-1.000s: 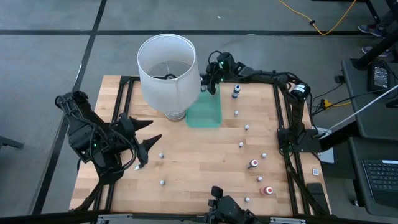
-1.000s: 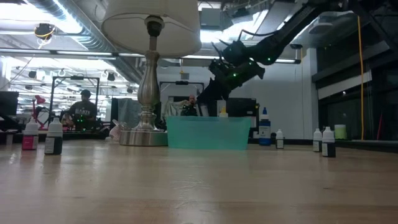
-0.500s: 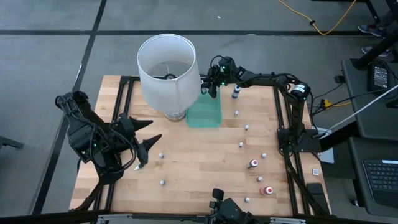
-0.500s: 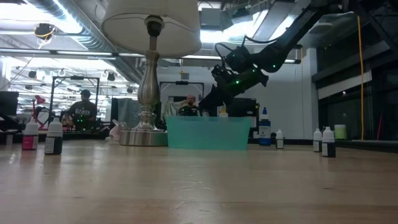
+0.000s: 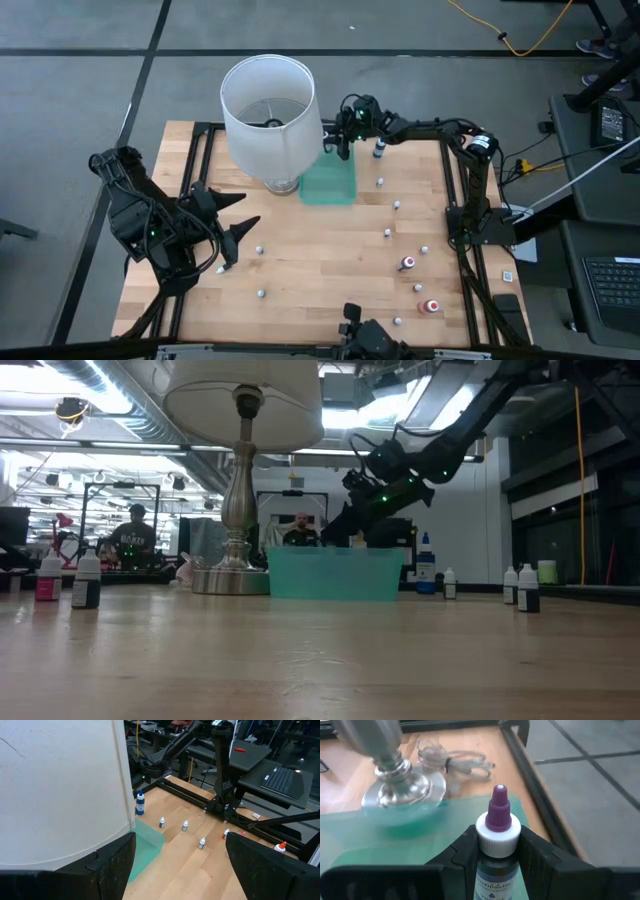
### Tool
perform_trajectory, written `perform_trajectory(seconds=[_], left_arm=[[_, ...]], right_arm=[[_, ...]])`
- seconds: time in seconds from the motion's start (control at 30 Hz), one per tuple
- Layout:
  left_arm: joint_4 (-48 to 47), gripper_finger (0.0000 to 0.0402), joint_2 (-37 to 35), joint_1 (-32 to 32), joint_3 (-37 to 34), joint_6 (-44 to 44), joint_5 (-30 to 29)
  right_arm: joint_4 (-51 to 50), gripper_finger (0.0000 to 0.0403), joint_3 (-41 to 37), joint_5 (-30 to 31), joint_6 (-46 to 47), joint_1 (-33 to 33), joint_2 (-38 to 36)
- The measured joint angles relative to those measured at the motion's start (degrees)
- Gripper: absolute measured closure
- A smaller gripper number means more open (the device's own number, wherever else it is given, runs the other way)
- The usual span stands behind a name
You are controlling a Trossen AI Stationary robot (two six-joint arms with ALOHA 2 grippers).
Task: Pick & Place food coloring
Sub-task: Put the large violet food coloring bottle into the green bin
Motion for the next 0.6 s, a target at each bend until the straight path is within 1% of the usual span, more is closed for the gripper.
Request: perform_trajectory(seconds=[0.1,0.3,0.37,0.47,0.6], left_arm=[[0.02,0.01,0.0,0.0,0.0,-0.14,0.0],[0.0,0.01,0.0,0.06,0.0,-0.44,0.0],[0.02,0.01,0.0,0.28,0.0,-0.48,0.04],[0.02,0.01,0.0,0.31,0.0,-0.48,0.02],[0.02,0.01,0.0,0.31,0.0,-0.61,0.09]], right_arm=[[1.8,0.0286,-1.58,1.12,0.36,-0.04,0.04],[2.52,0.0286,-1.91,0.97,0.39,-0.06,-0.13],[2.44,0.0285,-1.91,2.3,0.37,-0.06,-0.15],[2.26,0.0277,-1.91,4.03,0.37,-0.04,-0.15],[1.56,0.026,-1.91,4.19,0.49,-0.06,-0.17]])
